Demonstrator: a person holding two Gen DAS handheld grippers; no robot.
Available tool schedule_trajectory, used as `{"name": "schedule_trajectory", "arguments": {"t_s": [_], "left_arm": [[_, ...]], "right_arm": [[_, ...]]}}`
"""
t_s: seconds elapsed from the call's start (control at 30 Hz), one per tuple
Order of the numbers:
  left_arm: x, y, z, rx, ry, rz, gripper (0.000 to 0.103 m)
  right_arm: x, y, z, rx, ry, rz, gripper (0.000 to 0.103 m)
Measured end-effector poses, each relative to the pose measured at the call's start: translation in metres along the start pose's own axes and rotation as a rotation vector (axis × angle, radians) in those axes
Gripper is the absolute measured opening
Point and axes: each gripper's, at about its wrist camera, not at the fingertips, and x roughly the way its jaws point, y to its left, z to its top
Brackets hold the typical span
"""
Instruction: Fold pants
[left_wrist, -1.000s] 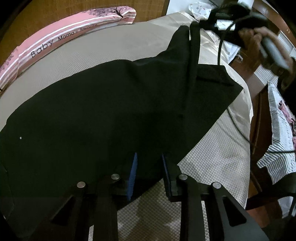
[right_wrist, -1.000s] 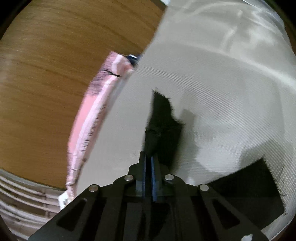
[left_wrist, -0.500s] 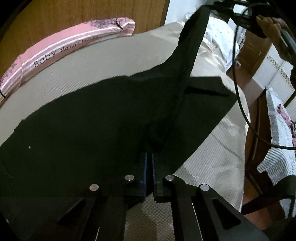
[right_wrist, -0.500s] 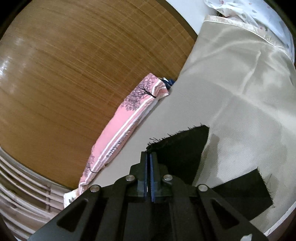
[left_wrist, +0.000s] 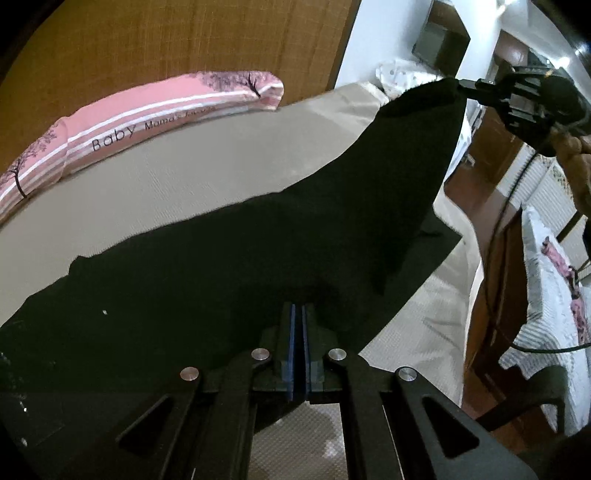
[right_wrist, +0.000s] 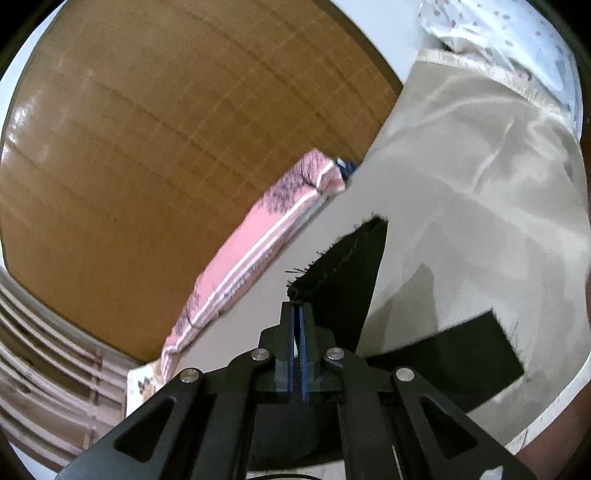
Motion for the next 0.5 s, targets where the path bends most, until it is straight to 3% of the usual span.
{"name": "schedule_trajectory", "arguments": {"t_s": [0.33, 0.5], "left_arm": [[0.032, -0.014, -0.009, 0.021, 0.086, -0.011, 0.003], [0.058, -0.009, -0.017, 0.009, 0.175, 0.035, 0.003]], "right_arm": [[0.081, -0.006, -0.078, -0.072, 0.314, 0.022, 0.004], [0.122, -0.019, -0.118, -0.083, 0.484, 0.025, 0.005]]}}
